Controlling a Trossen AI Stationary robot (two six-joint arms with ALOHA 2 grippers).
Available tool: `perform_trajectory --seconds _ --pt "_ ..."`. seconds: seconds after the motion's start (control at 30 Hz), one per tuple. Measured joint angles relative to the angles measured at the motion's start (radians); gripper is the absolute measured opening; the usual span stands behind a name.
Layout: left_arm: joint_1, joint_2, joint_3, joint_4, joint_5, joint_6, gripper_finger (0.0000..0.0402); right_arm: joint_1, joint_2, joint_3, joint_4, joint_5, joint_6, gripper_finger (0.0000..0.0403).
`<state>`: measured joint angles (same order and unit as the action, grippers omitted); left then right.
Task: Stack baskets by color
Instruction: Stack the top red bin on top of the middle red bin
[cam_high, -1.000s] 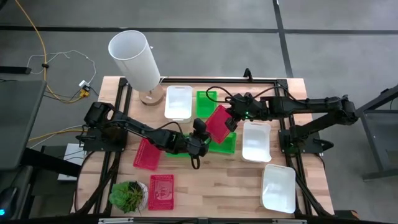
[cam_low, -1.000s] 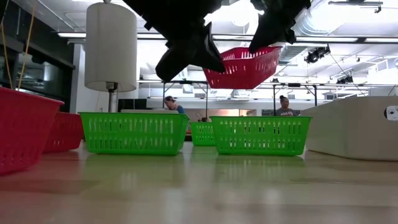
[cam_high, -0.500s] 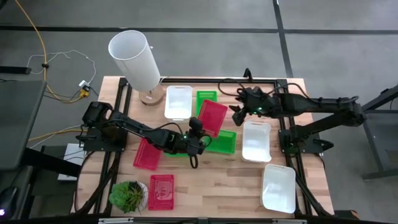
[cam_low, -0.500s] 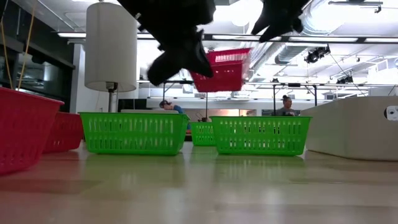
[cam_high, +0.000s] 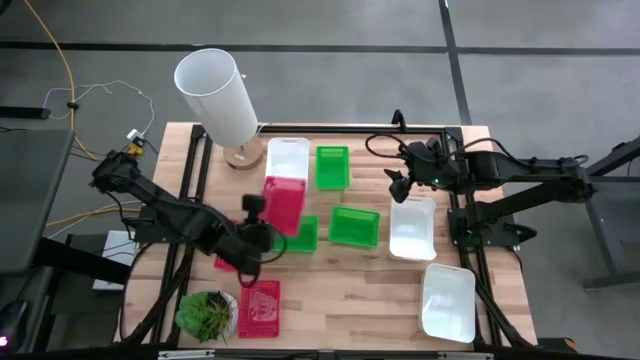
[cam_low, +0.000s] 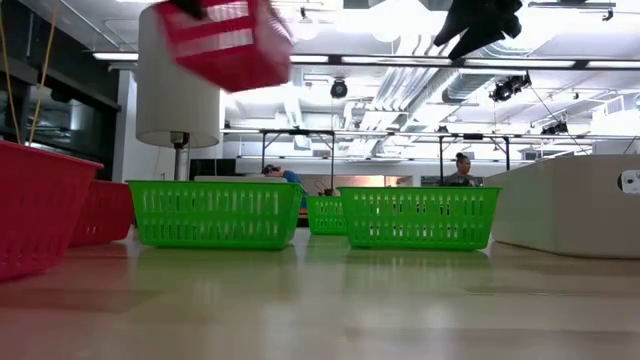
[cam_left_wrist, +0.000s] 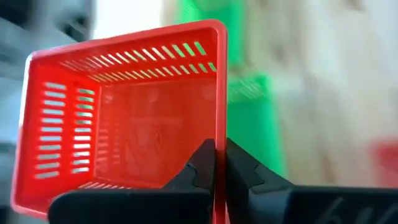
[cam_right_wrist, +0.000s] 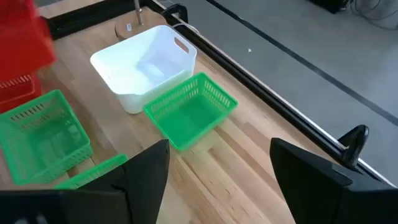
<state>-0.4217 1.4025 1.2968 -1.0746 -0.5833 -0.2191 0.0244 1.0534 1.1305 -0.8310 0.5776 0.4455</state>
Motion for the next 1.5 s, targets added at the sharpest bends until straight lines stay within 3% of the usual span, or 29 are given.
perform_trajectory --seconds 0.1,0.3,0.53,0.67,1.5 --pt "-0.059 -0.001 -0.001 -0.131 0.123 -0.135 0.0000 0.017 0.002 0.000 0.000 0.018 0.002 0.0265" --pt "-0.206 0.061 -0.002 -0.314 0.214 -0.445 0.0000 0.043 0.002 0.000 0.005 0.022 0.007 0.0265" --pt "-0.344 0.135 -0.002 -0.300 0.281 -0.513 0.0000 0.044 0.002 0.000 0.005 0.043 0.010 0.0265" --pt "-0.374 0.146 -0.002 -0.301 0.266 -0.522 0.0000 0.044 0.002 0.000 0.021 0.049 0.010 0.0265" --pt "-0.155 0.142 -0.008 -0.288 0.423 -0.329 0.0000 0.044 0.002 0.000 0.034 0.017 0.025 0.0265"
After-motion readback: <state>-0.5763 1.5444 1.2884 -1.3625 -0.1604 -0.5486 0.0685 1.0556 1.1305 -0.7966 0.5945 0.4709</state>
